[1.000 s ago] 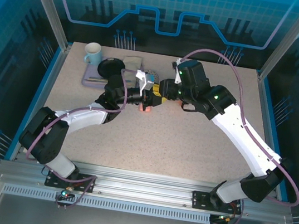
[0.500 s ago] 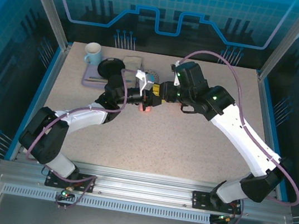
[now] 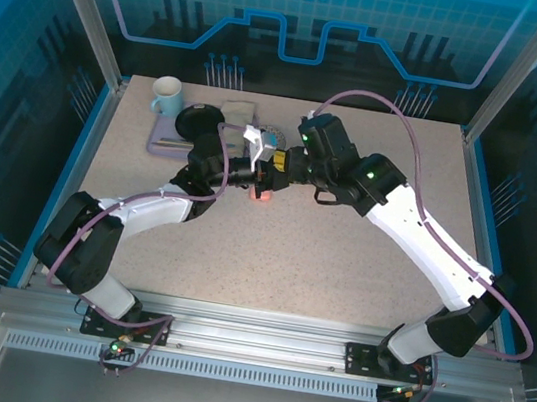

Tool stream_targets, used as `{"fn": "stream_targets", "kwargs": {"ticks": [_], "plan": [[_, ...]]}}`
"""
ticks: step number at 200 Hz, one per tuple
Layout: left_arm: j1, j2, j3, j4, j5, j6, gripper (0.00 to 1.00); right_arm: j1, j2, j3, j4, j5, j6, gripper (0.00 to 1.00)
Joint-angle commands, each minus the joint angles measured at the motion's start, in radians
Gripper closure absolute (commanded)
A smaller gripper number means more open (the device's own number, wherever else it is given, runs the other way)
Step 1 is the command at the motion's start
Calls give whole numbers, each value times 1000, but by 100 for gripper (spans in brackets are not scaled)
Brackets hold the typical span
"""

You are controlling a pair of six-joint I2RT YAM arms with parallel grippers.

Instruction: Insert the wireless bluetooth earbuds into the charging case

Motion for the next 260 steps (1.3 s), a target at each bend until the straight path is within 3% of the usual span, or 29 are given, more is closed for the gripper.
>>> {"fn": "stream_targets", "kwargs": {"ticks": [1,89,197,260], "plan": [[2,-19,8,48,12,20,100,18,12,22,-13,92,55,83],[2,-4,7,57,3,18,100,108,-15,13,-13,301,176,100],[3,0,9,63,0,19,100,169,36,58,-126,474,316,100],[2,5,15,64,6,19,100,180,34,-8,-95,478,401,100]]}}
